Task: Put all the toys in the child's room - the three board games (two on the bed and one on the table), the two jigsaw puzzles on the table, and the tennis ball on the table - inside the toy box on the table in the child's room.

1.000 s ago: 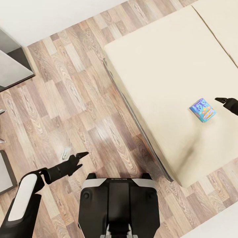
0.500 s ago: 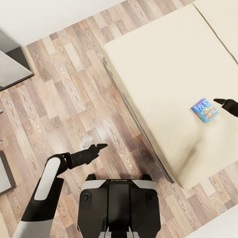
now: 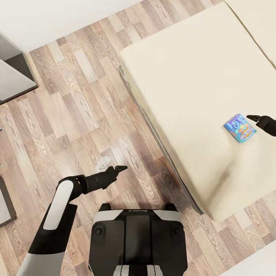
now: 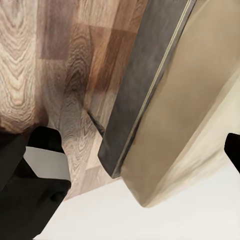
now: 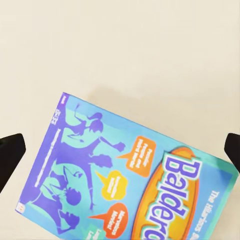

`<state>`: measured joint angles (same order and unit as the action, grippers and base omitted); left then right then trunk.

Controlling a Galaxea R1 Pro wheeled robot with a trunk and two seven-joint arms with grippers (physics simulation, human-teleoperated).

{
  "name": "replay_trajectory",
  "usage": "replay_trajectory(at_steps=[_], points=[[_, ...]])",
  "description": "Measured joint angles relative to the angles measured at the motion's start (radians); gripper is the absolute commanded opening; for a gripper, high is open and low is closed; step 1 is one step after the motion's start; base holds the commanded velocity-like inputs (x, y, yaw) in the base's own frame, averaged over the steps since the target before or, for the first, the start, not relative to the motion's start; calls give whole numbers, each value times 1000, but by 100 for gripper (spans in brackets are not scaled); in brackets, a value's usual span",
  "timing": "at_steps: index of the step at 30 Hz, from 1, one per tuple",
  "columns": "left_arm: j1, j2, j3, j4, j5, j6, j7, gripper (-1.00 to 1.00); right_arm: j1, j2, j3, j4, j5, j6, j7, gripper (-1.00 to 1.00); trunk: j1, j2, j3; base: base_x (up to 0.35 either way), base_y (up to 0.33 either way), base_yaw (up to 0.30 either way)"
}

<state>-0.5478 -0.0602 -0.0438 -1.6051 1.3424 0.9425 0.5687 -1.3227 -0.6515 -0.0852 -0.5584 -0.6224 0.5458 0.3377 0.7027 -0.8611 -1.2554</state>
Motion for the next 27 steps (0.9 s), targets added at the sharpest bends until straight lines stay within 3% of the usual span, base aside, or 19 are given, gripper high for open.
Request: replay_trajectory(at_steps=[27], points=[[24, 10, 2, 11, 0, -7, -10, 100, 2, 14, 1, 3, 1, -4, -1, 100, 8, -14, -6, 0, 0, 0]])
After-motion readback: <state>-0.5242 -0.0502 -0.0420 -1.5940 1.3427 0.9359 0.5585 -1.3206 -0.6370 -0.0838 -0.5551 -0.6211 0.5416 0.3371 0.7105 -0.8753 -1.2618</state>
